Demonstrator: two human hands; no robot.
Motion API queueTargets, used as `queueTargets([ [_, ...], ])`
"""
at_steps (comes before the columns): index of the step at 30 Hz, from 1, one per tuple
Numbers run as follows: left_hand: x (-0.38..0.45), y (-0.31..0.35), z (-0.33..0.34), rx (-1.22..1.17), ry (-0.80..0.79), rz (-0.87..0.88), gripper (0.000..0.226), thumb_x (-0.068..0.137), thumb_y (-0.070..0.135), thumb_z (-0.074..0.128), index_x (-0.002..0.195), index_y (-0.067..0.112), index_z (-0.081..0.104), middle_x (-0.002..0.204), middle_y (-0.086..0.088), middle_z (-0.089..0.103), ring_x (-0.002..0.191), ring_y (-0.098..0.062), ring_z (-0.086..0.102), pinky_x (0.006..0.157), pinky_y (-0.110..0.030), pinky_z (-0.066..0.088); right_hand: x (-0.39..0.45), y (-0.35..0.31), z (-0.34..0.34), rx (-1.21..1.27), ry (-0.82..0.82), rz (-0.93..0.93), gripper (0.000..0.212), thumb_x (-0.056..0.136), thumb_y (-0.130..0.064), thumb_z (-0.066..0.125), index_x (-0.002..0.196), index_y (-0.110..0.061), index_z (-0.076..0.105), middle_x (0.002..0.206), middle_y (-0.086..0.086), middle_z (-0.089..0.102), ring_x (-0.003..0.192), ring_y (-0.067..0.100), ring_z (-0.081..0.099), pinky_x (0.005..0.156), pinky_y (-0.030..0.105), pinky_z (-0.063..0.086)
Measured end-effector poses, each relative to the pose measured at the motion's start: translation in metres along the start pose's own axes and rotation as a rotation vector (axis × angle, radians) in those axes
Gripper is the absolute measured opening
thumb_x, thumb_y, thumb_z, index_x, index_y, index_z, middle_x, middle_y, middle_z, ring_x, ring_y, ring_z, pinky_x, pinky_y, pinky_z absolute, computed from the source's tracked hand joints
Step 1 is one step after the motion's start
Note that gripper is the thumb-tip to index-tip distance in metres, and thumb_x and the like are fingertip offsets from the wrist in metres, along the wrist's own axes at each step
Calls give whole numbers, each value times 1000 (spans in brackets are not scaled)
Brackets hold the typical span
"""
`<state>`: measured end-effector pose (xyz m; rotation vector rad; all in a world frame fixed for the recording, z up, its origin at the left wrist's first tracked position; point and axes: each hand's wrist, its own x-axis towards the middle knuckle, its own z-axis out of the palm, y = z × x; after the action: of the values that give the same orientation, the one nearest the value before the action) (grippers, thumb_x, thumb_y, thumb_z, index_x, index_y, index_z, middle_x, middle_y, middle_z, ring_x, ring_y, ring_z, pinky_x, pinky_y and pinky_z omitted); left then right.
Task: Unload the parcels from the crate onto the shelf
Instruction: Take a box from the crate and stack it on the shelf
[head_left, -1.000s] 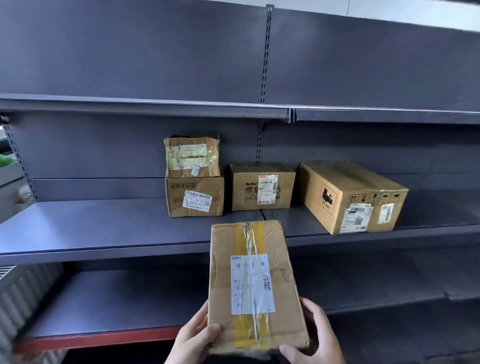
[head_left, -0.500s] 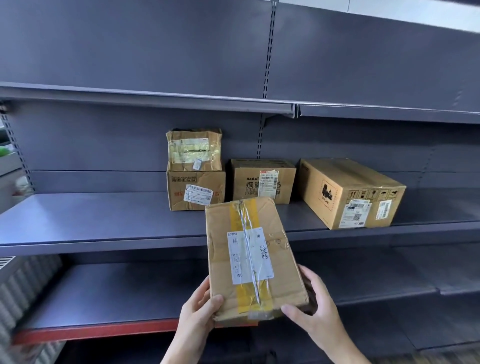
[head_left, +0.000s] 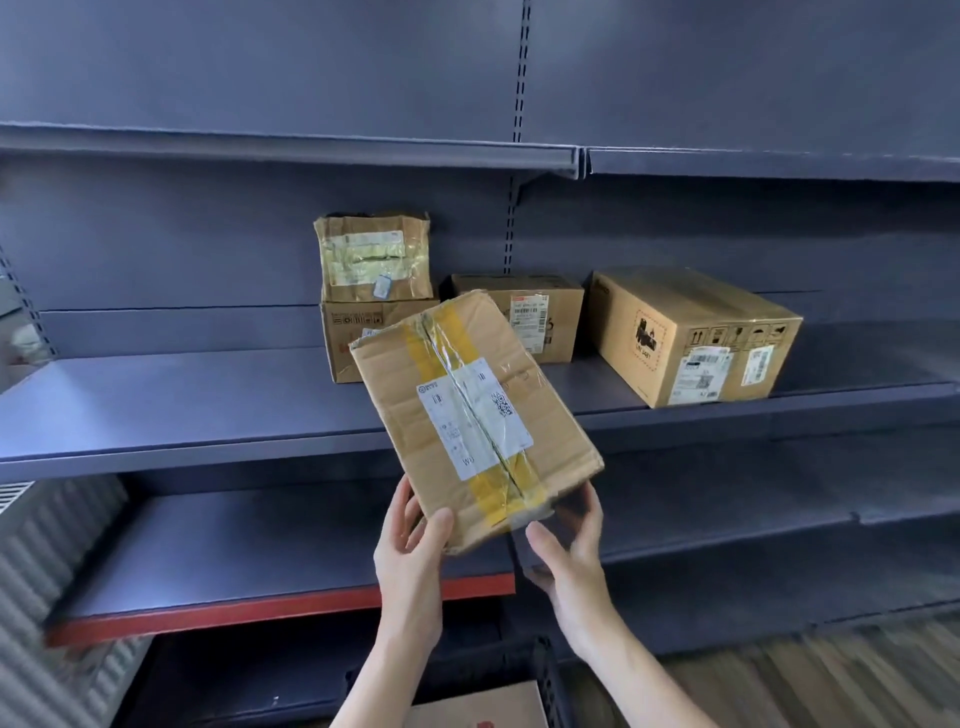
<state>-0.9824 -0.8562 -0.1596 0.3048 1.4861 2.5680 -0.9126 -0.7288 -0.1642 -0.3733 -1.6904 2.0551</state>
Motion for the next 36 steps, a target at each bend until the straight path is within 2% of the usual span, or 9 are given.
queueTargets([
  [3, -3, 1, 5, 2, 11, 20, 69, 60, 35, 74, 126, 33, 54, 119, -4, 67, 112, -25, 63, 94, -47, 49, 4, -3, 9, 77, -9, 19, 99, 50, -50, 77, 128, -61, 17, 138, -12, 40, 121, 8, 47, 92, 47, 47],
  [7, -6, -1, 11, 3, 13, 37, 65, 59, 36, 75, 121, 38, 55, 119, -4, 67, 110, -24, 64, 90, -44, 51, 8, -6, 15, 169, -14, -6, 100, 53, -44, 79, 124, -68, 13, 134, -15, 47, 118, 12, 52, 93, 49, 47],
  [11, -11, -8, 13, 18, 14, 44, 62, 57, 37, 76, 114, 44, 55, 119, -3, 66, 107, -22, 65, 80, -35, 54, 9, -7, 19, 288, 4, -61, 105, 55, -31, 81, 128, -63, 13, 135, -5, 48, 122, 21, 51, 93, 54, 48],
  [16, -12, -12, 9, 57, -26, 6, 66, 55, 41, 76, 116, 42, 51, 124, -5, 62, 111, -24, 62, 87, -42, 53, 6, -8, 16, 286, 54, -115, 106, 53, -31, 82, 131, -59, 15, 141, -1, 39, 129, 21, 43, 100, 58, 41],
  [25, 26, 34, -40, 302, 22, -24, 66, 67, 40, 70, 126, 39, 42, 143, -4, 39, 110, -2, 49, 93, -44, 48, 11, -5, -44, 177, -28, -41, 101, 56, -18, 79, 131, -55, 24, 132, 3, 47, 123, 28, 48, 88, 57, 50],
  [29, 39, 63, -56, 437, -69, -36, 73, 58, 48, 69, 126, 44, 42, 143, 0, 38, 121, -12, 47, 86, -39, 50, 12, -8, -80, 62, -151, 29, 100, 49, -15, 81, 126, -57, 32, 128, 6, 51, 116, 26, 55, 72, 36, 55],
  [31, 38, 69, -60, 493, -145, -65, 60, 63, 41, 67, 118, 51, 45, 143, 1, 37, 119, -10, 49, 81, -34, 50, 13, -10, -90, 33, -206, 51, 99, 48, -14, 80, 127, -52, 34, 127, 7, 53, 111, 25, 59, 70, 34, 55],
  [34, 33, 68, -68, 541, -267, -136, 74, 56, 45, 70, 126, 48, 44, 144, 5, 41, 125, -21, 48, 94, -43, 48, 15, -13, -96, 30, -289, 66, 97, 45, -19, 78, 128, -47, 36, 123, 4, 58, 107, 22, 62, 71, 32, 55],
  [36, 27, 64, -72, 530, -354, -152, 76, 57, 43, 70, 129, 45, 45, 135, 8, 53, 117, -19, 56, 89, -40, 52, 18, -16, -97, 25, -333, 74, 92, 47, -20, 77, 125, -50, 38, 121, 2, 61, 108, 23, 62, 73, 33, 55],
])
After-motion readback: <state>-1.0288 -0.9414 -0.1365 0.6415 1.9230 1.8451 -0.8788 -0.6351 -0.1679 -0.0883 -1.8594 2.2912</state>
